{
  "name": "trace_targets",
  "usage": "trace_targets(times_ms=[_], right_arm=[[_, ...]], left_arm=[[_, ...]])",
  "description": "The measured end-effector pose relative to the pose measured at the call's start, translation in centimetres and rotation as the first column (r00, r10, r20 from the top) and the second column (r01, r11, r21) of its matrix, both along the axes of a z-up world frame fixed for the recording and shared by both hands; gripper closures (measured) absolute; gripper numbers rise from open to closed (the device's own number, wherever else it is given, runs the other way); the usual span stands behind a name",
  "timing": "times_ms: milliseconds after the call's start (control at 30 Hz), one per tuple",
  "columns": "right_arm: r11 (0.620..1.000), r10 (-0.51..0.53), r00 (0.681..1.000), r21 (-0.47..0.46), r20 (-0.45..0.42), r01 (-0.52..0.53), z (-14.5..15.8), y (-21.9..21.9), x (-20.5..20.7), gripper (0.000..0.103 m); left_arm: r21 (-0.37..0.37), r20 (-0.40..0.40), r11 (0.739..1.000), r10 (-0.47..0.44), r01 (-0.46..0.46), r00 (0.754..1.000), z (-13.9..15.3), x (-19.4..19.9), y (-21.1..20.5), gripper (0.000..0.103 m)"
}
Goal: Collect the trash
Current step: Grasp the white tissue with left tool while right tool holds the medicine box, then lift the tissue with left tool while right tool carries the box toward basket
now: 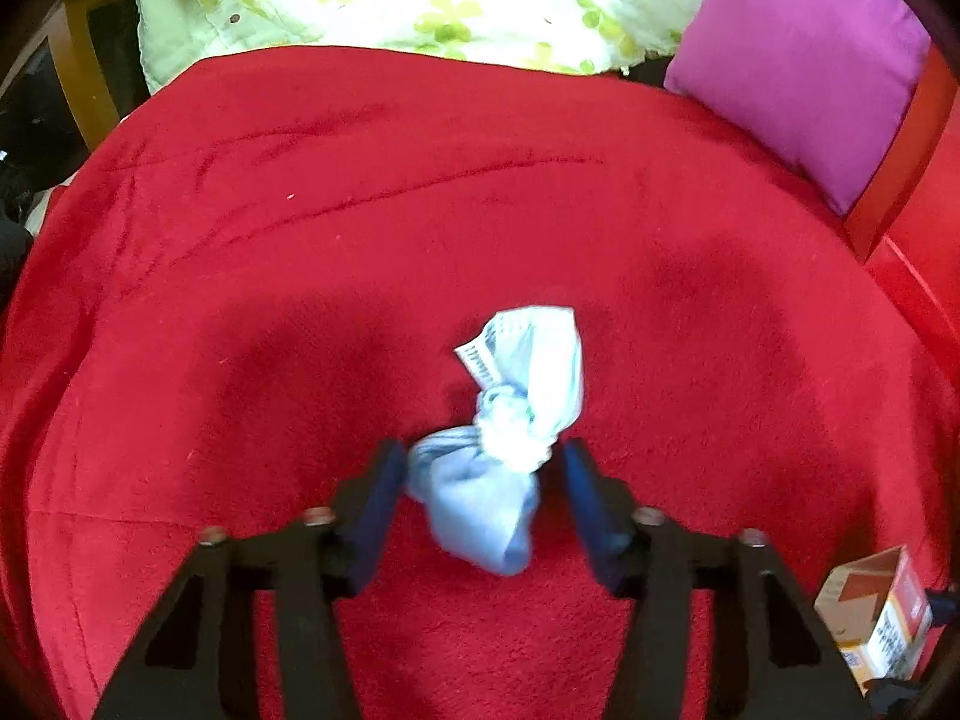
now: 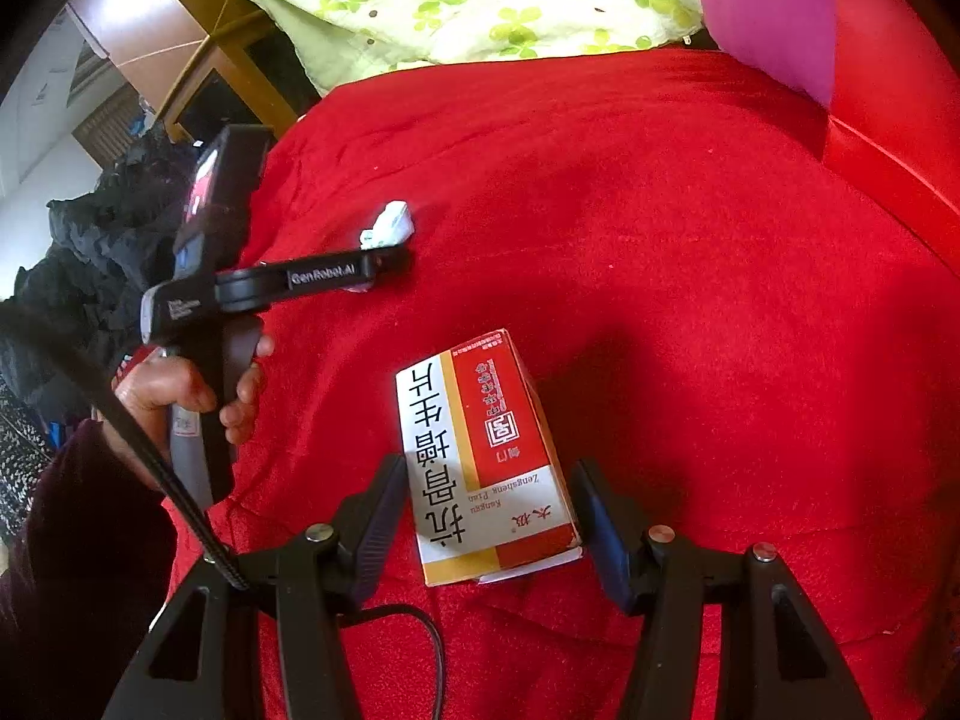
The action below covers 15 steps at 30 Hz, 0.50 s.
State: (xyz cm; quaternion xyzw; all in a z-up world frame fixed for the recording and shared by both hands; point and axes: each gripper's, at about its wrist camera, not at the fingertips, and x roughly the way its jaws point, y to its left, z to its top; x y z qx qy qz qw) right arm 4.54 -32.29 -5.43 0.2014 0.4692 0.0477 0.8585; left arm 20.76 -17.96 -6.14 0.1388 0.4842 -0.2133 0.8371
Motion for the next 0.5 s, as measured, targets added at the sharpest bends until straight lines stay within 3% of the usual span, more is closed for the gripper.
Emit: trace_targets(times_ms=[67, 267, 500], right_arm=[[1.000, 0.002, 1.000, -0.008, 0.002, -0.002, 0.0, 0.2, 0.0, 0.044], [1.000, 0.008, 1.000, -0.029, 0.021, -0.008, 0.3, 0.9, -0.5, 0.046], [0.999, 0.011, 0.999, -0.037, 0.041, -0.009, 0.8, 1.1, -1.1, 0.046]], left_arm=[[-0.008, -0.004, 1.000, 0.005, -0.005, 1.000, 0.2, -0.1, 0.3, 0.062], [-0.059, 0.024, 0.998, 0.034, -0.033, 0.999, 1.9, -1.9, 1.5, 0.063], [-0.019, 0.086, 0.998, 0.066, -0.064, 0.994, 3.7, -6.2, 3.7, 0.063]])
